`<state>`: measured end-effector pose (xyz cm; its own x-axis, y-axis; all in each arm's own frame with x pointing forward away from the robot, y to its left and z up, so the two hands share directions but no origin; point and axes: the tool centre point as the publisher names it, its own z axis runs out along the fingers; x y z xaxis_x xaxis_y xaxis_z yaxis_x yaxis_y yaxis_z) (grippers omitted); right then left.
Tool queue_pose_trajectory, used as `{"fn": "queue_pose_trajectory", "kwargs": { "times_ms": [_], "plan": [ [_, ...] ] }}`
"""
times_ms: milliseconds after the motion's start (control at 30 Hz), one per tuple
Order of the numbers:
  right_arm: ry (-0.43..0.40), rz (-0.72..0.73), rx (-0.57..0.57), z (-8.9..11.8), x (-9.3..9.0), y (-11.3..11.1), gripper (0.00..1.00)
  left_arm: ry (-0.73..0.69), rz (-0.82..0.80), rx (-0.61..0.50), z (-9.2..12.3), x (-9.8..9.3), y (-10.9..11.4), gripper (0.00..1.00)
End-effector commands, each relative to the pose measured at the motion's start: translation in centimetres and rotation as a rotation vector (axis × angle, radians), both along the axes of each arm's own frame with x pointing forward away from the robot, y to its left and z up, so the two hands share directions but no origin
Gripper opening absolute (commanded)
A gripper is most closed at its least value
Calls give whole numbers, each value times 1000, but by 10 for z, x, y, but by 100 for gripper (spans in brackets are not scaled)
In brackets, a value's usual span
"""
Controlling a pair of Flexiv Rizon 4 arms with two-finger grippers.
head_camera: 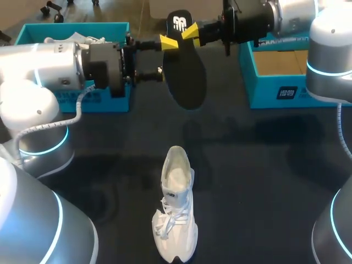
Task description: Take the shoe out of the shoebox, open the shoe tongue, remove and reinsert the insole, then place the shoe into the shoebox
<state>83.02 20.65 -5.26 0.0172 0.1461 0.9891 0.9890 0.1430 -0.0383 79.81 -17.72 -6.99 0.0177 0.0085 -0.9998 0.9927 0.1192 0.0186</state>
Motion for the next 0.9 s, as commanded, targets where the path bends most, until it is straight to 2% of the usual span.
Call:
{"fn": "queue_pose_trajectory", "kwargs": {
  "times_ms": [33,133,233,333,733,833,867,900],
  "plan": [
    [0,-2,-4,0,-1,0,0,-1,0,-4,1,0,-6,77],
    [0,-2,-4,0,-1,0,0,-2,-4,-8,4,-2,-8,75],
    [0,-2,-4,0,-1,0,0,-10,-6,-5,7,-5,-8,59],
    [0,-2,-4,0,-1,0,0,-12,-2,-6,8,-6,-6,50],
    [0,-2,-4,0,-1,0,0,-14,5,-1,6,-10,-6,35],
    [0,-2,-4,0,-1,0,0,-13,8,2,6,-8,-7,20],
    [0,-2,-4,0,-1,0,0,-13,9,3,6,-8,-8,4],
    [0,-2,-4,0,-1,0,0,-14,9,3,6,-8,-9,0]
  ]
}}
